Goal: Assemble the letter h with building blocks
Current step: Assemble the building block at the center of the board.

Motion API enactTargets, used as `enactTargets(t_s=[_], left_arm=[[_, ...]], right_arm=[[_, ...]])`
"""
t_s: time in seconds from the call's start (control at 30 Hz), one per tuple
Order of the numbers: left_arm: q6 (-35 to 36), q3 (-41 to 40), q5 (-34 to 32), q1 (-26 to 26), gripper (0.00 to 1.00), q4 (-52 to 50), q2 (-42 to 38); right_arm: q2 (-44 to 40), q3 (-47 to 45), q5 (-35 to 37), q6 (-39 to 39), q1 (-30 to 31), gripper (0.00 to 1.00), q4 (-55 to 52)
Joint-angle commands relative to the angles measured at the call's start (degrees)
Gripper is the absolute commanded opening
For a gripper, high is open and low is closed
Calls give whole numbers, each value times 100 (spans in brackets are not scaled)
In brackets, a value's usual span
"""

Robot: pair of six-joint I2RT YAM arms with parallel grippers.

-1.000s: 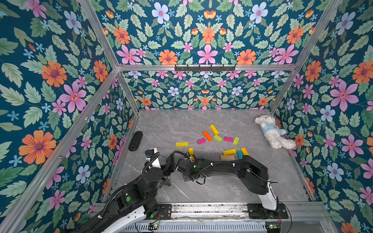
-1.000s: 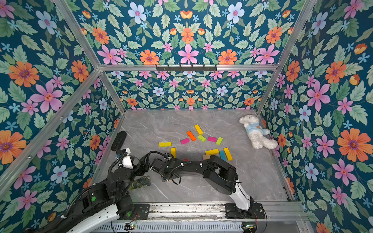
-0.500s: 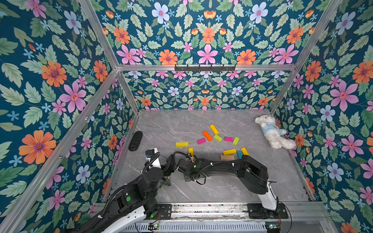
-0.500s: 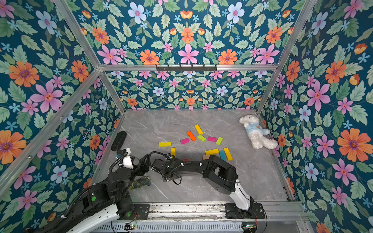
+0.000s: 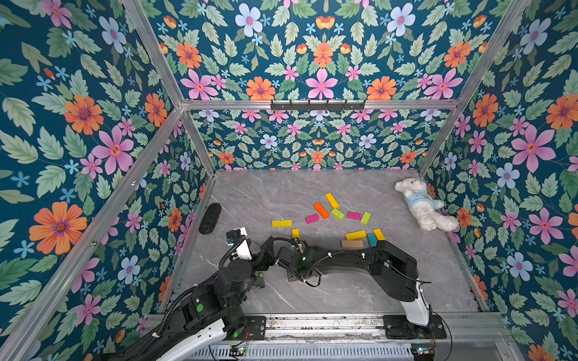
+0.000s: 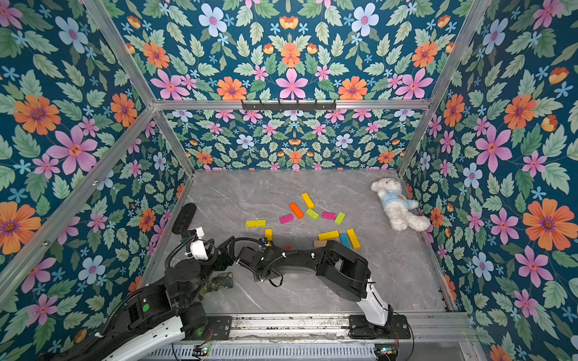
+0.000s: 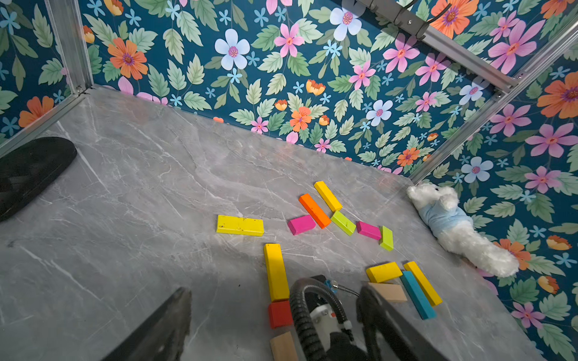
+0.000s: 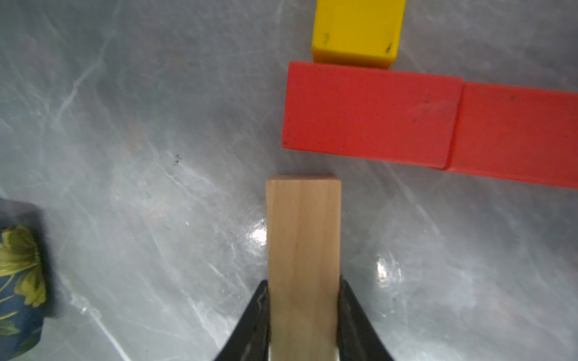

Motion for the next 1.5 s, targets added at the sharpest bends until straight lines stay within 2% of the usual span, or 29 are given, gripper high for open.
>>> enactTargets(t_s=[0.0, 0.53, 0.9, 1.03, 1.23, 1.33, 1.47], left_arm=[[-8, 14, -23, 1, 86, 175, 1], [19, -21, -36, 4, 86, 144, -117], [72, -55, -36, -1, 86, 183, -44], [79, -38, 3, 0, 86, 192, -7], [96, -56, 61, 0, 87, 243, -145], [96, -74, 48, -1, 87, 263, -180], [122, -59, 49, -1, 87, 289, -148]], right_arm=[[22, -14, -49, 220, -23, 25, -300], [57, 55, -81, 440, -112, 24, -202], [-34, -34, -94, 267, -113, 54, 49], [-205, -150, 56, 170, -107, 61, 157], [-1189, -874, 655, 16, -49, 60, 561], [-1553, -1252, 717, 48, -110, 52, 525], [-1543, -1454, 664, 73, -323, 35, 197]])
